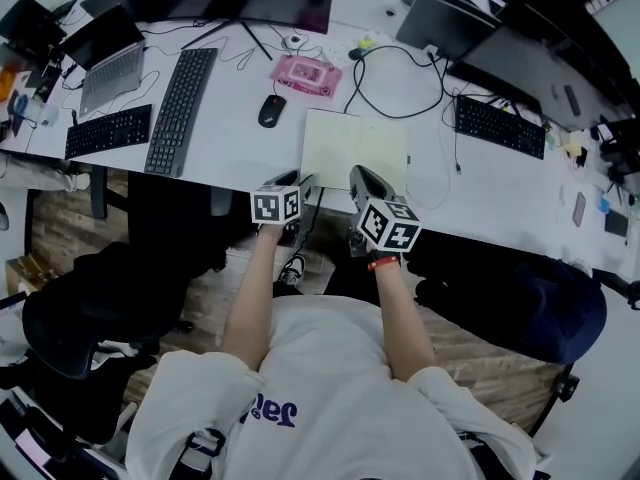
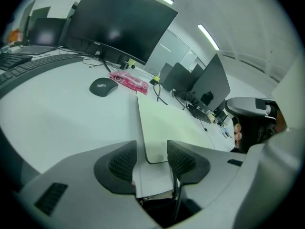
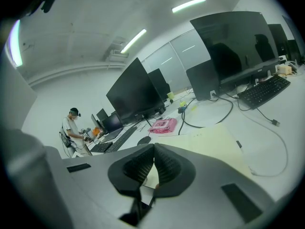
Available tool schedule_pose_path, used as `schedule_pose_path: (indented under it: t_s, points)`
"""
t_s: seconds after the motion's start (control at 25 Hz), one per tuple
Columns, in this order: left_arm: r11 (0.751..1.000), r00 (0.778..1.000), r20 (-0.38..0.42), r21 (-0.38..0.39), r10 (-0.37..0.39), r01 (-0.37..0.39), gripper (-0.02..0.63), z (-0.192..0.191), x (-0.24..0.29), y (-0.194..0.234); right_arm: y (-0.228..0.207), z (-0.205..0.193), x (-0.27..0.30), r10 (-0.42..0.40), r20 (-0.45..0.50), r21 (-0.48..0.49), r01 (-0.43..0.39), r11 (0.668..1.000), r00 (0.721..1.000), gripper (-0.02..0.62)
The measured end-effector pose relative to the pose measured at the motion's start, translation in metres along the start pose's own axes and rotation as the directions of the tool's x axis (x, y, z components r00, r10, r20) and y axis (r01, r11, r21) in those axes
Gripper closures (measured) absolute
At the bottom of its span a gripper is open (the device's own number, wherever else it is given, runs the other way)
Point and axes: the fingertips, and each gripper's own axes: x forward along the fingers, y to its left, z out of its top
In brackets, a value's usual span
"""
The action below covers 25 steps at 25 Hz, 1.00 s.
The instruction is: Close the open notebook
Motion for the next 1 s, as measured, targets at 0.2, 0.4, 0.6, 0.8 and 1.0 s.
schedule_pose_path:
  t_s: [0.2, 0.4, 0.6, 0.8, 1.0]
  points:
    - [0.999, 0.999, -0.030, 0.008, 0.045, -0.045, 0.447, -0.005, 0.002, 0.005, 0.001, 0.001, -0.003, -0.007, 0.009, -0.004, 0.007, 1.000, 1.000, 0.580]
    - [0.998, 0.997, -0.044, -0.006, 0.067, -0.067, 0.506, -0.004, 0.003, 0.007, -0.003, -0.002, -0.004, -0.030, 0.015, 0.016, 0.030, 0.999, 0.999, 0.580]
    - [0.997, 0.997, -0.038, -0.021, 0.071, -0.072, 0.517, -0.004, 0.002, 0.008, -0.005, -0.004, -0.007, -0.035, 0.019, 0.031, 0.035, 0.999, 0.999, 0.580]
    - [0.999, 0.999, -0.011, -0.039, 0.034, -0.035, 0.529, -0.001, -0.001, 0.005, -0.009, -0.001, -0.010, -0.047, 0.032, 0.046, 0.046, 0.998, 0.998, 0.580]
    - [1.000, 1.000, -0.012, 0.000, 0.024, -0.024, 0.537, 0.005, -0.007, 0.002, -0.005, 0.000, -0.013, -0.061, 0.042, 0.043, 0.059, 0.997, 0.997, 0.580]
